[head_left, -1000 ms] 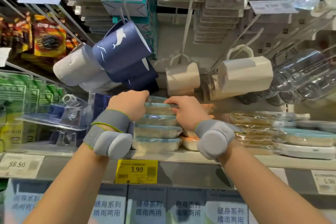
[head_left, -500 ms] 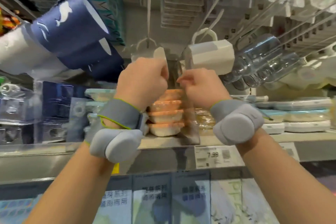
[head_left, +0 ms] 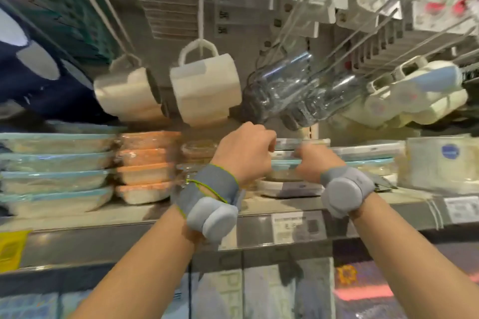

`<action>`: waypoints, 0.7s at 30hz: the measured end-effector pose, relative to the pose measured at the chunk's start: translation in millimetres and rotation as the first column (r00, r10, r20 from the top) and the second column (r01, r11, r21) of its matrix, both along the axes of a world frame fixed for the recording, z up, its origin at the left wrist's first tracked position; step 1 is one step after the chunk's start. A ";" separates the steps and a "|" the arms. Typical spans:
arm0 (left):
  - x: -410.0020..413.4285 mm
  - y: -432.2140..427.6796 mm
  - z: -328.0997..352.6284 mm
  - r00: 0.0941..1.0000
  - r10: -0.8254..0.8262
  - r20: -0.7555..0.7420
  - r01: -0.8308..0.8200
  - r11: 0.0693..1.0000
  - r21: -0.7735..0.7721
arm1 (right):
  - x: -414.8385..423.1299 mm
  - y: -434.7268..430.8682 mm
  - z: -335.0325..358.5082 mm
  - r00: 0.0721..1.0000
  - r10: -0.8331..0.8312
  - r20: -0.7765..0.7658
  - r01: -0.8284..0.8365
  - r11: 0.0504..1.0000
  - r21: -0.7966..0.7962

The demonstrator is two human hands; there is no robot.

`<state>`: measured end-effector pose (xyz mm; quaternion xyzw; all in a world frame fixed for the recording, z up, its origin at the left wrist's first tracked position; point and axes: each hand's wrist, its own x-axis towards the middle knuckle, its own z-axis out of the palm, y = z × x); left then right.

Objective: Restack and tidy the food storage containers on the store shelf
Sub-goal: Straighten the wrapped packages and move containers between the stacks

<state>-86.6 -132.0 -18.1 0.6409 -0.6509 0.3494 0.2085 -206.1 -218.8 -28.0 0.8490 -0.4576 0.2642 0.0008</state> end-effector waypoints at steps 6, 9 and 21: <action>-15.8 -31.6 -9.9 0.987 0.154 0.053 -0.156 0.986 0.051 | -18.9 -29.3 -2.0 0.983 0.101 -0.153 -0.094 0.994 0.050; -20.8 -35.5 -9.7 0.976 0.200 0.081 -0.210 0.968 0.140 | -25.2 -36.0 -1.6 0.971 0.166 -0.173 -0.157 0.986 0.064; -29.7 -38.0 -4.6 0.977 0.205 -0.065 -0.206 0.979 0.003 | -34.7 -42.9 5.4 0.974 0.191 0.118 -0.162 0.961 -0.223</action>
